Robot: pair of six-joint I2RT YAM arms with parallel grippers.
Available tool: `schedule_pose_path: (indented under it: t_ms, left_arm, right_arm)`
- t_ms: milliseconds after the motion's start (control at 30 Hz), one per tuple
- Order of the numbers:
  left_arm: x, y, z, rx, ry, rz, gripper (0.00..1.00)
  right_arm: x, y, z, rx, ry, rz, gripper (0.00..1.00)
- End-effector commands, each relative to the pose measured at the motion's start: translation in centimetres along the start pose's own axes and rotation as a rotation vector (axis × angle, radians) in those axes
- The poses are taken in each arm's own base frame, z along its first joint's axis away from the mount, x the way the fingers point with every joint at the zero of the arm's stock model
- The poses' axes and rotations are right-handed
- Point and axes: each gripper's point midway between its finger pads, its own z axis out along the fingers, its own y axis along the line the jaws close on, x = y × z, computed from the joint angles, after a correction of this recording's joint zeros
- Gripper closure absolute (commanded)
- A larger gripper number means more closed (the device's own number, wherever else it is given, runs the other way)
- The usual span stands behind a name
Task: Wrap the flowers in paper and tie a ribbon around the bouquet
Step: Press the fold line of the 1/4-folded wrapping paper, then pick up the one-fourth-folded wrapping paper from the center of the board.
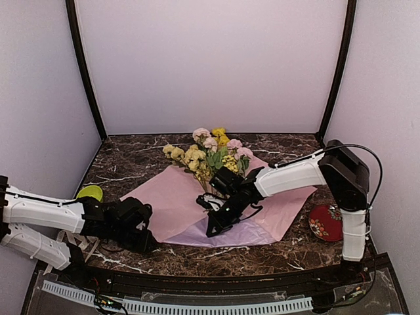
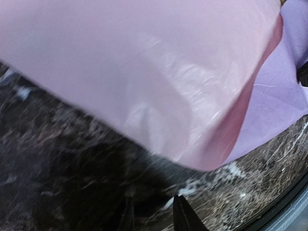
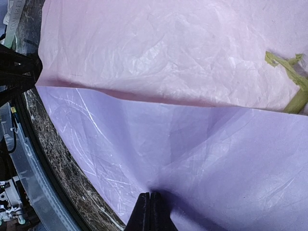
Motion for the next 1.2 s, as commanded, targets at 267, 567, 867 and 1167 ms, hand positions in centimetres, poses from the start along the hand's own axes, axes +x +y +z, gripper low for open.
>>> schedule_pose_path:
  t_ms: [267, 567, 867, 1167]
  left_arm:
    - [-1.5, 2.6, -4.1, -0.141, -0.097, 0.004, 0.67]
    - [-3.3, -0.3, -4.6, -0.032, -0.168, 0.006, 0.64]
    - [-2.6, 0.3, -3.8, -0.009, -0.178, -0.044, 0.66]
    - [-1.6, 0.4, -3.0, -0.044, -0.124, -0.087, 0.65]
  right_arm:
    - [1.5, -1.3, 0.3, 0.133, -0.037, 0.076, 1.0]
    - [0.4, -1.2, 0.0, 0.181, -0.09, 0.15, 1.0]
    - [0.9, -1.9, 0.7, 0.218, -0.094, 0.189, 1.0]
    - [0.2, -1.3, 0.3, 0.216, -0.137, 0.185, 1.0]
